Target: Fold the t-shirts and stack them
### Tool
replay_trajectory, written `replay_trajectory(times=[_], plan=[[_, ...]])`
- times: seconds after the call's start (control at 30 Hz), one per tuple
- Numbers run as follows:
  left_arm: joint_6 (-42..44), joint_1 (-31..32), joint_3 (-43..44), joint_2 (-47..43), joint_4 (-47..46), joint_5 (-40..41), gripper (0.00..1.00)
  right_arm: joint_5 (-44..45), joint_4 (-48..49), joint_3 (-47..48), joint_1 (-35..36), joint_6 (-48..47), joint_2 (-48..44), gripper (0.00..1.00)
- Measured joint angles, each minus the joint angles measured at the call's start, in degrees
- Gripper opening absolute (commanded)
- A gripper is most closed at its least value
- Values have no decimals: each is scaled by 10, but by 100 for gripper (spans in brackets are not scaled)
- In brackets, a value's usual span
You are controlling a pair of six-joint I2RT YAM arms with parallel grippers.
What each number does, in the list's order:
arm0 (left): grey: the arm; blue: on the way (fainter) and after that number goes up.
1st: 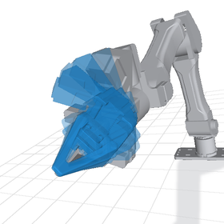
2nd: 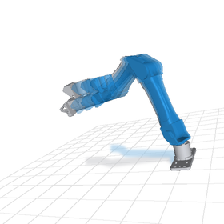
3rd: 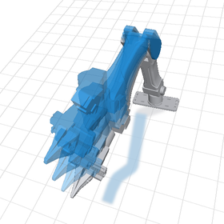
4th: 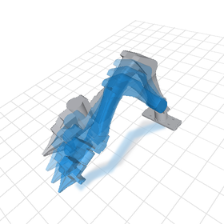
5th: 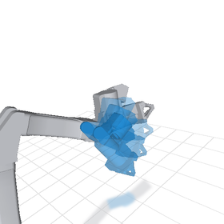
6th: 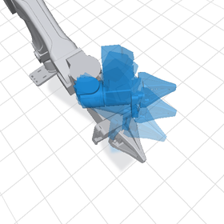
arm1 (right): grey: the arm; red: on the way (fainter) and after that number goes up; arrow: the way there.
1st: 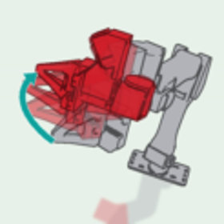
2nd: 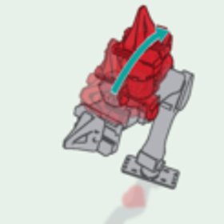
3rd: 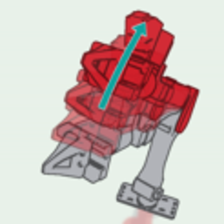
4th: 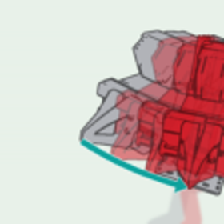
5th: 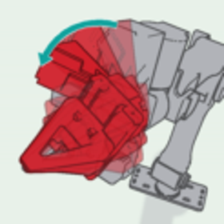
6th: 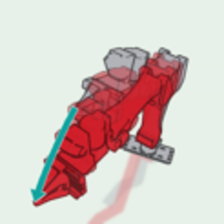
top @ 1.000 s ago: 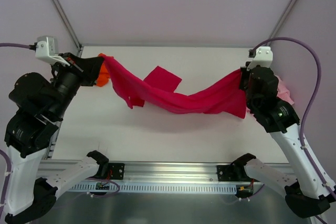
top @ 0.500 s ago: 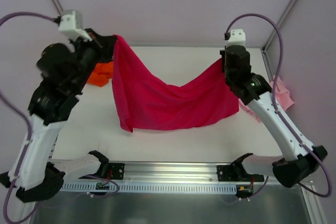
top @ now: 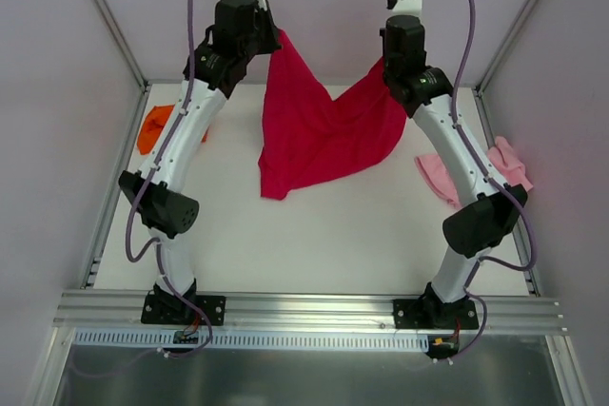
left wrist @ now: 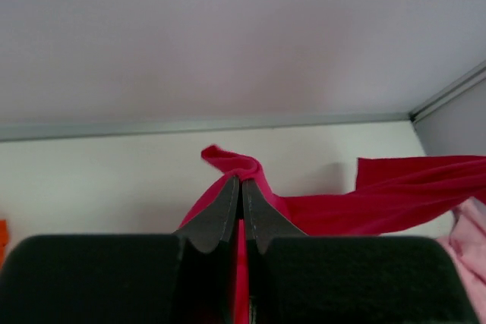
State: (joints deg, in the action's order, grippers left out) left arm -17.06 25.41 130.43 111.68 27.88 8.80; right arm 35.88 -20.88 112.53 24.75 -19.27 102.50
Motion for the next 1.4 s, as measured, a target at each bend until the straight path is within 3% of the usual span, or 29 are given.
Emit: replay_trajectory(times=[0.17, 0.3, 0.47, 0.77, 1.03, 1.4], plan=[[0, 1, 18, -69, -7, -12, 0, 6, 9, 20, -8, -15, -17, 1], [17, 27, -45, -185, -18, -9, 0, 10, 8, 16, -2, -38, -53, 1], [40, 77, -122, -343, -23, -9, 0, 18, 14, -49, 35, -74, -182, 1], [42, 79, -148, -511, -38, -27, 0, 56, 25, -136, 62, -113, -406, 1], [41, 79, -160, -559, -53, -52, 0, 99, 20, -214, 63, -136, -511, 1], [40, 79, -140, -550, -62, -107, 0, 114, 9, -217, 63, -137, -539, 1]])
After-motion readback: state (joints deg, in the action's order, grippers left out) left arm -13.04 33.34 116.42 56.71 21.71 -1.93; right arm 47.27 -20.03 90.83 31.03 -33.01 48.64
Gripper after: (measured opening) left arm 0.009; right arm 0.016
